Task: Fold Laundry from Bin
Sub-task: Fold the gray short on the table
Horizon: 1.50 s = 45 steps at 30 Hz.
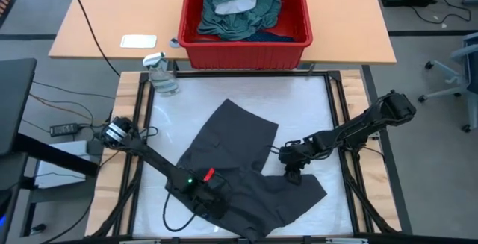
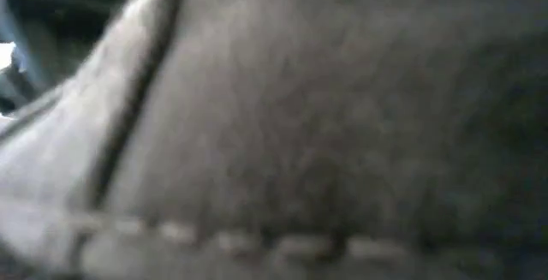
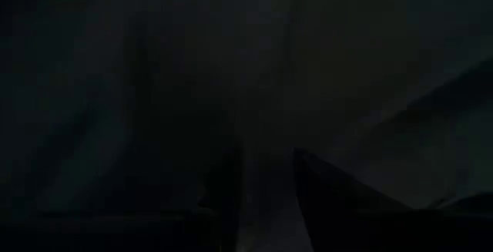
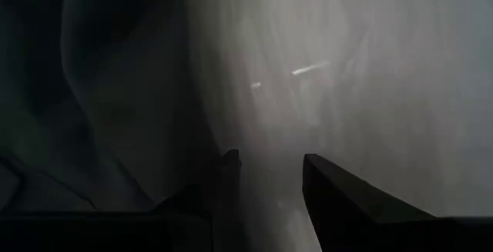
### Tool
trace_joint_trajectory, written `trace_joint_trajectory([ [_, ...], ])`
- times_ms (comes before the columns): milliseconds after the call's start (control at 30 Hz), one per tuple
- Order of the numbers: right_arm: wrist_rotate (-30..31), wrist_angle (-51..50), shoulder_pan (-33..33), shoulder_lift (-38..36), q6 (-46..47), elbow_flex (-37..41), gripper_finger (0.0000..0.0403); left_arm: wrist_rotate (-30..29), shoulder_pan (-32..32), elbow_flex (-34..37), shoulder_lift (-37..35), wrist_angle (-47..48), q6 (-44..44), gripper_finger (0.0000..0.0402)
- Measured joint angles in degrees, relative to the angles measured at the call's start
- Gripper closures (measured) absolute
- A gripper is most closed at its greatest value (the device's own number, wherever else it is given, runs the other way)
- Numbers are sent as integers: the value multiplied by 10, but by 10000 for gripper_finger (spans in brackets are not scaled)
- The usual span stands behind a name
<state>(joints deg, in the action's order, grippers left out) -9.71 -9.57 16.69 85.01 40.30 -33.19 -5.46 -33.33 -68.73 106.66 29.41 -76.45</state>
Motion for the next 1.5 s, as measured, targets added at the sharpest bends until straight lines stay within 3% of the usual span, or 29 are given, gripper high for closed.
trace_joint_trajectory([
  [67,4,0,0,7,18,-16,250,22,2,0,-4,19,27,279],
  [267,12,15,-1,71,42,-88,250,15,-11,0,-24,71,88,279],
  [500,0,-8,20,147,67,-185,250,-65,-56,13,-89,145,101,279],
  [733,21,-42,50,169,76,-238,250,-146,-112,96,-172,150,99,279],
  [900,28,-74,83,163,78,-243,250,-191,-136,148,-200,35,134,279],
  [1000,44,-135,98,154,98,-242,250,-204,-133,166,-198,-110,203,279],
  [1100,75,-211,108,147,101,-242,250,-202,-118,173,-178,-212,244,279],
  [1200,85,-262,110,152,109,-232,251,-173,-100,178,-151,-178,215,279],
  [1367,49,-265,103,155,216,-216,252,-118,-80,177,-103,-70,148,279],
  [1500,16,-226,110,141,302,-215,252,-116,-47,188,-96,-50,182,279],
])
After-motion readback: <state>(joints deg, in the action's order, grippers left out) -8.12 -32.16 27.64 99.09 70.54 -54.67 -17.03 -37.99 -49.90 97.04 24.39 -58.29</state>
